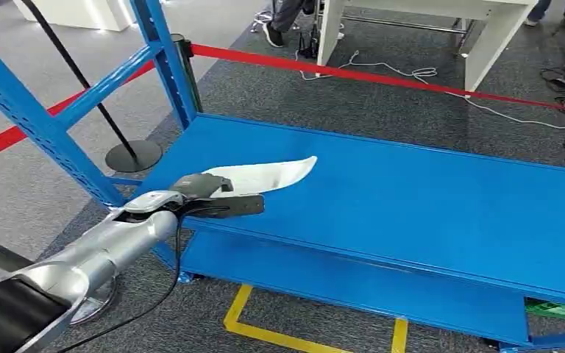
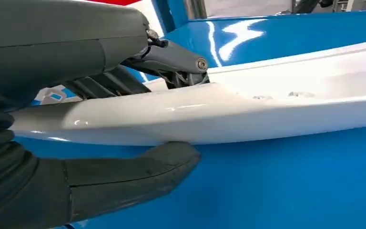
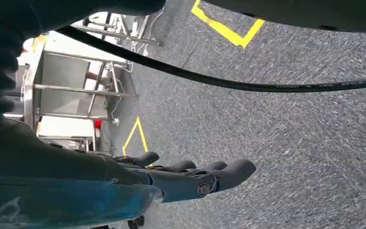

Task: Take the parts from the cabinet and place them on the table.

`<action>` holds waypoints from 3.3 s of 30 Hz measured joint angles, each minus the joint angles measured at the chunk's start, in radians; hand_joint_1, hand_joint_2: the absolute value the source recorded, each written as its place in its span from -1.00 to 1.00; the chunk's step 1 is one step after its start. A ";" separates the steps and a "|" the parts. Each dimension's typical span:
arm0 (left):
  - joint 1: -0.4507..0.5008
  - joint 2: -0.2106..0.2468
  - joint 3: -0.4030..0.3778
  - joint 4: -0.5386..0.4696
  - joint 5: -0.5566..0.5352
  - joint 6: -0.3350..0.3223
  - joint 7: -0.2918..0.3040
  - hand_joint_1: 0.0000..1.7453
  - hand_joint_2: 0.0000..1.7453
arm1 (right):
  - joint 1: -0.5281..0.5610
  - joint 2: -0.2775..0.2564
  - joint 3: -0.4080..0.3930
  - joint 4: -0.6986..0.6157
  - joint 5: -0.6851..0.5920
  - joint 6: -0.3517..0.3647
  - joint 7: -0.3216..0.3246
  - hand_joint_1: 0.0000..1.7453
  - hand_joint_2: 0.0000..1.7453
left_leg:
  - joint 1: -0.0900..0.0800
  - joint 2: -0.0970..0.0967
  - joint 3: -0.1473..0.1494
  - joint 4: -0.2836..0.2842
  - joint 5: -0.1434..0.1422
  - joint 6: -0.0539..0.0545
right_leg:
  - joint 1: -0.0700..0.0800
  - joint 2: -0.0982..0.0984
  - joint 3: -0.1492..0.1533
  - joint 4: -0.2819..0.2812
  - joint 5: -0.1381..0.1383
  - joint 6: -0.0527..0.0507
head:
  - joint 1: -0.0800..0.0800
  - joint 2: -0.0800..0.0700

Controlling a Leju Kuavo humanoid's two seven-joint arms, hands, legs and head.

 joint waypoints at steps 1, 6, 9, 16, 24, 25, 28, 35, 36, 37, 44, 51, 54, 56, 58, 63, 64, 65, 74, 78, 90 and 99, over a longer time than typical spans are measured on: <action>0.000 0.000 0.000 0.000 0.000 0.003 0.000 1.00 1.00 | 0.000 0.000 -0.002 0.000 0.000 0.000 0.000 -1.00 1.00 | 0.000 0.000 0.000 0.000 0.000 0.000 | 0.000 0.000 0.000 0.000 0.000 0.000 | 0.000 0.000; 0.005 0.000 0.015 -0.005 0.016 0.017 -0.008 1.00 1.00 | 0.000 0.000 -0.005 0.000 0.001 0.000 0.000 -1.00 1.00 | 0.000 0.000 0.000 0.000 0.000 0.000 | 0.000 0.000 0.000 0.000 0.000 0.000 | 0.000 0.000; 0.015 0.002 0.031 -0.023 0.027 0.051 -0.018 1.00 1.00 | 0.000 0.000 -0.011 0.000 0.001 0.000 -0.002 -1.00 1.00 | 0.000 0.000 0.000 0.000 0.000 0.000 | 0.000 0.000 0.000 0.000 0.000 0.000 | 0.000 0.000; 0.041 0.003 0.060 -0.069 0.033 0.078 -0.021 1.00 1.00 | 0.000 0.000 -0.019 0.000 0.001 0.000 -0.002 -1.00 1.00 | 0.000 0.000 -0.001 0.000 0.000 0.000 | 0.000 0.000 -0.001 0.000 0.000 0.000 | 0.000 0.000; 0.059 0.002 0.082 -0.098 0.048 0.101 -0.025 1.00 1.00 | 0.000 0.000 -0.020 0.000 0.001 0.000 -0.003 -1.00 1.00 | 0.000 0.000 -0.001 0.000 0.000 0.000 | 0.000 0.000 -0.002 0.000 0.000 0.000 | 0.000 0.000; 0.068 0.002 0.091 -0.111 0.063 0.116 -0.034 1.00 1.00 | 0.000 0.000 -0.020 0.000 0.001 -0.002 -0.004 -1.00 1.00 | 0.000 0.000 -0.001 0.000 0.000 0.000 | 0.000 0.000 -0.002 0.000 0.000 0.000 | 0.000 0.000; 0.125 -0.004 0.144 -0.195 0.144 0.166 -0.093 1.00 1.00 | 0.000 0.000 -0.020 0.000 0.004 -0.003 -0.006 -1.00 1.00 | 0.000 0.000 -0.002 0.000 0.000 0.000 | 0.000 0.000 -0.002 0.000 0.000 0.000 | 0.000 0.000; 0.328 -0.043 0.291 -0.523 0.422 0.213 -0.277 1.00 1.00 | 0.001 0.000 -0.021 0.000 0.011 -0.006 -0.013 -1.00 1.00 | 0.000 0.000 -0.006 0.000 0.000 0.000 | 0.000 0.001 -0.007 0.000 0.000 0.000 | 0.000 0.000; 0.353 -0.048 0.307 -0.564 0.463 0.215 -0.302 1.00 1.00 | 0.000 0.000 -0.021 0.000 0.012 -0.007 -0.013 -1.00 1.00 | 0.000 0.000 -0.007 0.000 0.000 0.000 | 0.000 0.001 -0.007 0.000 0.000 0.000 | 0.000 0.000; 0.376 -0.054 0.323 -0.604 0.504 0.217 -0.325 1.00 1.00 | 0.000 0.001 -0.021 0.000 0.014 -0.010 -0.013 -1.00 1.00 | 0.000 0.000 -0.007 0.000 0.000 0.000 | 0.000 0.001 -0.008 0.000 0.000 0.000 | 0.000 0.000; 0.517 -0.097 0.378 -0.827 0.757 0.165 -0.442 1.00 1.00 | 0.000 0.006 -0.021 0.000 0.020 -0.021 -0.013 -1.00 1.00 | 0.000 0.000 -0.008 0.000 0.000 0.000 | 0.000 0.001 -0.009 0.000 0.000 0.000 | 0.000 0.000; 0.605 -0.119 0.378 -0.983 0.839 0.114 -0.537 1.00 1.00 | 0.000 0.008 -0.022 0.000 0.023 -0.023 -0.013 -1.00 1.00 | 0.000 0.000 -0.008 0.000 0.000 0.000 | 0.000 0.000 -0.009 0.000 0.000 0.000 | 0.000 0.000; 0.628 -0.119 0.375 -1.028 0.858 0.097 -0.557 1.00 1.00 | 0.000 0.011 -0.024 0.000 0.025 -0.025 -0.013 -1.00 1.00 | 0.000 0.000 -0.008 0.000 0.000 0.000 | 0.000 0.001 -0.009 0.000 0.000 0.000 | 0.000 0.000; 0.645 -0.122 0.372 -1.057 0.868 0.082 -0.564 1.00 1.00 | 0.000 0.011 -0.028 0.000 0.025 -0.026 -0.013 -1.00 1.00 | 0.000 0.000 -0.008 0.000 0.000 0.000 | 0.000 0.000 -0.009 0.000 0.000 0.000 | 0.000 0.000; 0.649 -0.123 0.372 -1.070 0.874 0.077 -0.566 1.00 1.00 | 0.000 0.011 -0.030 0.000 0.025 -0.026 -0.013 -1.00 1.00 | 0.000 0.000 -0.008 0.000 0.000 0.000 | 0.000 0.000 -0.009 0.000 0.000 0.000 | 0.000 0.000; 0.661 -0.125 0.371 -1.096 0.873 0.057 -0.575 1.00 1.00 | 0.000 0.012 -0.035 0.000 0.026 -0.026 -0.013 -1.00 1.00 | 0.000 0.000 -0.008 0.000 0.000 0.000 | 0.000 0.000 -0.009 0.000 0.000 0.000 | 0.000 0.000; 0.663 -0.125 0.369 -1.101 0.872 0.047 -0.579 1.00 1.00 | 0.000 0.012 -0.035 0.000 0.026 -0.026 -0.013 -1.00 1.00 | 0.000 0.000 -0.008 0.000 0.000 0.000 | 0.000 0.000 -0.009 0.000 0.000 0.000 | 0.000 0.000; 0.666 -0.124 0.366 -1.105 0.874 0.031 -0.581 1.00 1.00 | 0.000 0.012 -0.036 0.000 0.026 -0.025 -0.013 -1.00 1.00 | 0.000 0.000 -0.008 0.000 0.000 0.000 | 0.000 0.001 -0.009 0.000 0.000 0.000 | 0.000 0.000; 0.704 -0.124 0.285 -1.140 0.891 -0.121 -0.629 1.00 1.00 | 0.000 0.012 -0.037 0.000 0.037 -0.022 -0.045 -1.00 1.00 | 0.000 0.000 -0.008 0.000 -0.001 0.000 | 0.000 0.000 -0.009 0.000 0.000 0.000 | 0.000 0.000; 0.714 -0.122 0.253 -1.152 0.889 -0.138 -0.649 1.00 1.00 | 0.001 0.012 -0.037 0.000 0.036 -0.027 -0.077 -1.00 1.00 | 0.000 0.000 -0.008 0.000 -0.001 0.000 | 0.000 0.001 -0.009 0.000 0.000 0.000 | 0.000 0.000; 0.773 -0.112 0.257 -1.166 0.869 -0.150 -0.688 1.00 1.00 | 0.009 0.011 -0.028 0.000 0.061 -0.090 -0.299 -1.00 1.00 | 0.000 0.000 -0.009 0.000 -0.001 0.000 | 0.000 0.001 -0.010 0.000 0.000 0.000 | 0.000 0.000; 0.812 -0.111 0.311 -1.188 0.839 -0.180 -0.691 1.00 1.00 | 0.016 -0.005 -0.014 -0.001 0.055 -0.073 -0.421 -1.00 1.00 | 0.000 0.000 -0.009 0.000 -0.001 0.000 | 0.000 0.001 -0.010 0.000 0.000 0.000 | 0.000 0.000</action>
